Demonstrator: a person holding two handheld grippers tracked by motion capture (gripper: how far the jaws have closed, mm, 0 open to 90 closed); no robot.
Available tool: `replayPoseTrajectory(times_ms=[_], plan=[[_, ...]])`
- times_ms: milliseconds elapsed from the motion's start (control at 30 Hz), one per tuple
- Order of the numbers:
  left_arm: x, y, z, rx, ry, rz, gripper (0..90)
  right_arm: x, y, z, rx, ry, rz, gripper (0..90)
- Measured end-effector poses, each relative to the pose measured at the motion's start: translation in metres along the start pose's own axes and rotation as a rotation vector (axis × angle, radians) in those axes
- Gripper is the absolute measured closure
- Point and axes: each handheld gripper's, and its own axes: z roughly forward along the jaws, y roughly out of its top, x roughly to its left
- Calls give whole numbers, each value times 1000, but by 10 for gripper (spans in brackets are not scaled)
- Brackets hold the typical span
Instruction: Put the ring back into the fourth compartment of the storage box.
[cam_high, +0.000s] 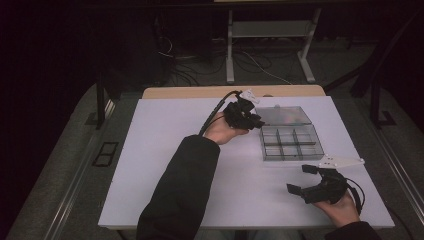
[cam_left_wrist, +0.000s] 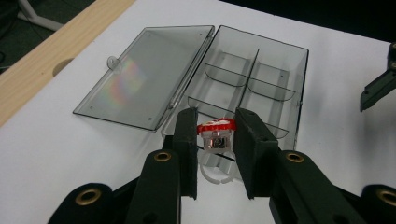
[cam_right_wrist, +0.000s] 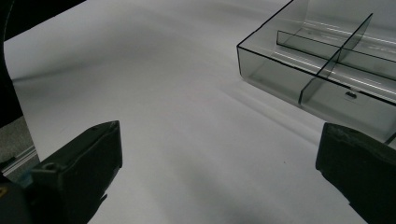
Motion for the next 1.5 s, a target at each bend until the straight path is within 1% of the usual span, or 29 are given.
replayPoseTrajectory(times_ms=[100,200,333,400,467,533,600,700,733,767,800,833,867,967,1033,1167,1367,1500], plan=[[2,-2,7,-1,-2,0,700,0,0,0,2,-1,2,0],[3,-3,12,-16,1,-25,700,0,0,0,5,0,3,0],[4,-5,18,-24,12,-40,700,0,0,1,7,-2,-2,0],[6,-5,21,-25,17,-35,700,-1,0,1,8,-1,-4,0],[5,-6,24,-38,15,-55,700,-1,0,2,9,0,-4,0],[5,-7,28,-49,13,-65,700,0,0,2,9,0,-5,0],[5,-7,32,-52,14,-68,700,0,1,2,10,0,-6,0],[5,-9,39,-63,14,-84,700,0,1,2,10,0,-7,0],[5,-10,42,-58,17,-83,699,0,1,2,10,1,-7,0],[5,-10,44,-68,16,-86,699,0,1,2,12,1,-3,0],[5,-11,46,-67,15,-94,699,0,1,2,12,2,-3,0],[5,-13,49,-79,15,-102,699,0,1,2,12,2,-3,0],[5,-14,50,-75,16,-100,699,0,1,2,11,3,-3,0],[5,-17,57,-86,4,-128,699,0,1,2,10,2,-9,0],[6,-19,60,-84,-11,-133,698,0,1,3,10,3,-11,0],[5,-20,67,-88,-16,-137,698,0,1,3,12,4,-12,0],[3,-23,77,-76,-10,-145,698,0,2,3,11,8,-11,0],[3,-25,83,-65,1,-135,698,0,2,3,16,8,-9,0]])
